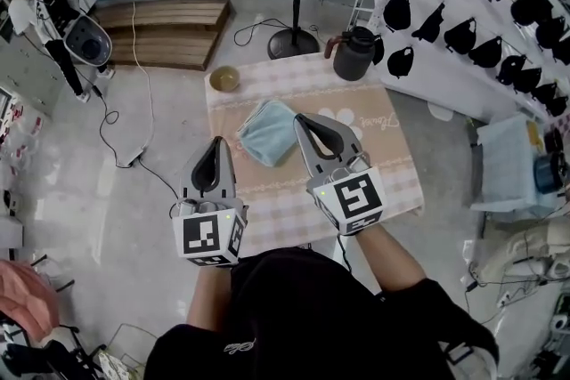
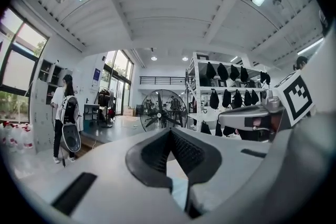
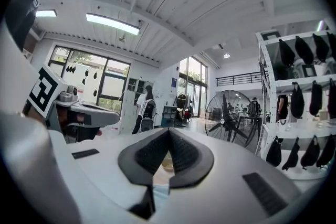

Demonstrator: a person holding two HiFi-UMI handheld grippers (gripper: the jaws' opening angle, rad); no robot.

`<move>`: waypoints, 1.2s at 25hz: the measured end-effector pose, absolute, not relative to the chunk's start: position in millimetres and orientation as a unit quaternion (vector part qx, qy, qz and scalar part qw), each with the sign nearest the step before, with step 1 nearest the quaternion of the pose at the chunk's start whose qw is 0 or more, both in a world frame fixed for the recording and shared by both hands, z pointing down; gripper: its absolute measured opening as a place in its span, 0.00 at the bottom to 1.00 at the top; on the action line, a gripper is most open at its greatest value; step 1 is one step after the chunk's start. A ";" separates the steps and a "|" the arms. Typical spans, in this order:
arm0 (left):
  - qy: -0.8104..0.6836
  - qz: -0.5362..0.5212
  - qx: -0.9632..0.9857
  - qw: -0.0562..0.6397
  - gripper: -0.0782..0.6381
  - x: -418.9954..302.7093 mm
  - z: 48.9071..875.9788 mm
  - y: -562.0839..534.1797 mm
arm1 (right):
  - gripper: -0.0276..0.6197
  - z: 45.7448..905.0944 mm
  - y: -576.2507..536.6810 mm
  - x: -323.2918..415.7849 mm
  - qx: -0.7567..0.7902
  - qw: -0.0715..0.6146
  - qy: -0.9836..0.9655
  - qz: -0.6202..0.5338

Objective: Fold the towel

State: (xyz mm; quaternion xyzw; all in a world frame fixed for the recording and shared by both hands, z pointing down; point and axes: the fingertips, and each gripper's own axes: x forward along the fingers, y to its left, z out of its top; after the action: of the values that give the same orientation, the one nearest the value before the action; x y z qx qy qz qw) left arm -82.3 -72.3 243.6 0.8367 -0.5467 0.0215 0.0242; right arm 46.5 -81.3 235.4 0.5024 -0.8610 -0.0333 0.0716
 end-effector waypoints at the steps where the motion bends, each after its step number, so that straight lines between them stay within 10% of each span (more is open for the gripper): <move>1: -0.548 0.018 0.836 0.022 0.11 -83.6 240.7 -72.9 | 0.05 233.7 -82.1 46.9 0.504 0.069 -0.860 -0.035; 30: -0.546 0.024 0.837 -0.013 0.11 -76.6 219.7 -84.2 | 0.04 217.5 -88.6 57.7 0.514 0.057 -0.854 -0.055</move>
State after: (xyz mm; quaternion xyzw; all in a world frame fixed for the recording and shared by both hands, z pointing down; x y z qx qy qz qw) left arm -76.6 -84.2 219.7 0.8373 -0.5461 0.0236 -0.0132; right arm 57.7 -88.6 217.5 0.5143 -0.8540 -0.0545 0.0568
